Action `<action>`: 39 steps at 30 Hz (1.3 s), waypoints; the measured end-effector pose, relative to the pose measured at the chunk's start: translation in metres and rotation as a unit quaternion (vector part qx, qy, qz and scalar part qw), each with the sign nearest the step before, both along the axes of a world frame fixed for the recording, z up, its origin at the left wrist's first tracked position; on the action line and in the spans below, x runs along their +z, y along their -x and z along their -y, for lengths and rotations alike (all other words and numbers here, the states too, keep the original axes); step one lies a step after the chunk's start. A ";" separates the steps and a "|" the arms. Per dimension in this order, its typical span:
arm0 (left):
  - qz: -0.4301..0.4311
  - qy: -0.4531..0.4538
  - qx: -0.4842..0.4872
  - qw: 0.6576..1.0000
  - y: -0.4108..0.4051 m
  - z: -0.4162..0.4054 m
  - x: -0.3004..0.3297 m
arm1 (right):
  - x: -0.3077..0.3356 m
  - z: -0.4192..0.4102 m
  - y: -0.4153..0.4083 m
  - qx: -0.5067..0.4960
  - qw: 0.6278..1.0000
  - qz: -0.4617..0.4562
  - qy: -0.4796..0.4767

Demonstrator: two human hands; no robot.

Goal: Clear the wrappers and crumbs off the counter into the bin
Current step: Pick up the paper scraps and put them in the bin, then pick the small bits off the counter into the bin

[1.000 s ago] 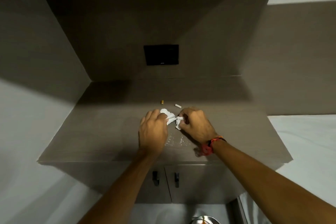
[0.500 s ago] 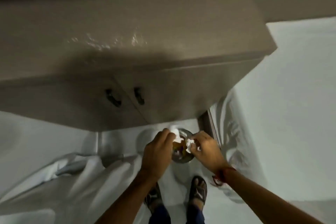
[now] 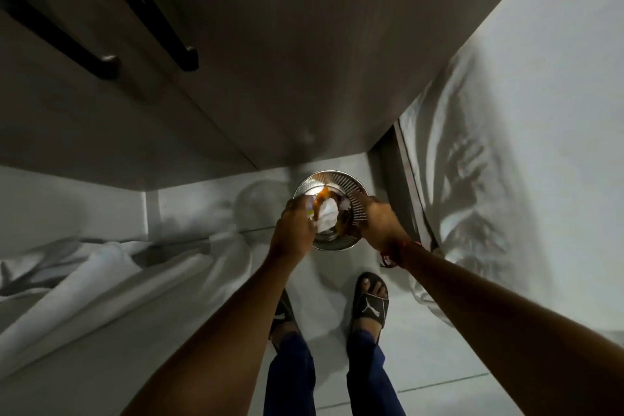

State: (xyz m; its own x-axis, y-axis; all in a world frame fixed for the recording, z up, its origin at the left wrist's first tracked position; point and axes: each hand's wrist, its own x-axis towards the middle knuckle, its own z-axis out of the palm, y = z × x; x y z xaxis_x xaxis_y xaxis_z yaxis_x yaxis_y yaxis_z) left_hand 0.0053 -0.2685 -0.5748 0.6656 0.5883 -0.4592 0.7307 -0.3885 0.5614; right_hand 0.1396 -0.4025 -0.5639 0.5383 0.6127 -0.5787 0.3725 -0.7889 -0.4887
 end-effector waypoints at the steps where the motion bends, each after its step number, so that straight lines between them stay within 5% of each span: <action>1: 0.002 -0.005 0.012 1.000 0.003 -0.003 0.009 | 0.008 0.003 -0.002 0.002 1.000 0.013 -0.003; 9: 0.199 -0.154 0.028 0.967 -0.005 -0.047 0.183 | 0.166 -0.063 -0.012 0.087 0.967 0.155 -0.182; 14: 0.425 -0.248 0.086 0.866 -0.034 -0.106 0.331 | 0.324 -0.143 -0.023 0.108 0.869 0.235 -0.422; 19: 0.521 -0.295 0.121 0.791 -0.048 -0.168 0.433 | 0.435 -0.204 -0.038 0.086 0.777 0.241 -0.575; 22: 0.452 -0.338 0.182 0.805 -0.066 -0.222 0.462 | 0.469 -0.249 -0.065 0.020 0.793 0.263 -0.549; 26: 0.287 -0.321 0.186 0.883 -0.098 -0.299 0.474 | 0.474 -0.315 -0.101 -0.002 0.885 0.241 -0.398; 29: 0.202 -0.305 0.180 0.913 -0.122 -0.339 0.470 | 0.462 -0.349 -0.115 0.011 0.916 0.247 -0.315; 33: 0.100 -0.373 0.157 0.909 -0.141 -0.360 0.467 | 0.459 -0.378 -0.118 0.043 0.913 0.302 -0.269; 39: 0.090 -0.410 0.145 0.896 -0.149 -0.357 0.461 | 0.459 -0.386 -0.117 0.036 0.913 0.295 -0.278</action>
State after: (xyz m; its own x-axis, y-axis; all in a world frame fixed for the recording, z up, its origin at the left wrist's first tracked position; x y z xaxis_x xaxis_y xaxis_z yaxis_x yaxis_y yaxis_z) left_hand 0.1544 0.0883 -0.1139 0.4508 0.8387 0.3057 0.7934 -0.5334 0.2934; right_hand 0.2565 -0.0163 -0.1052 0.6022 0.7701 0.2103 0.7421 -0.4430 -0.5029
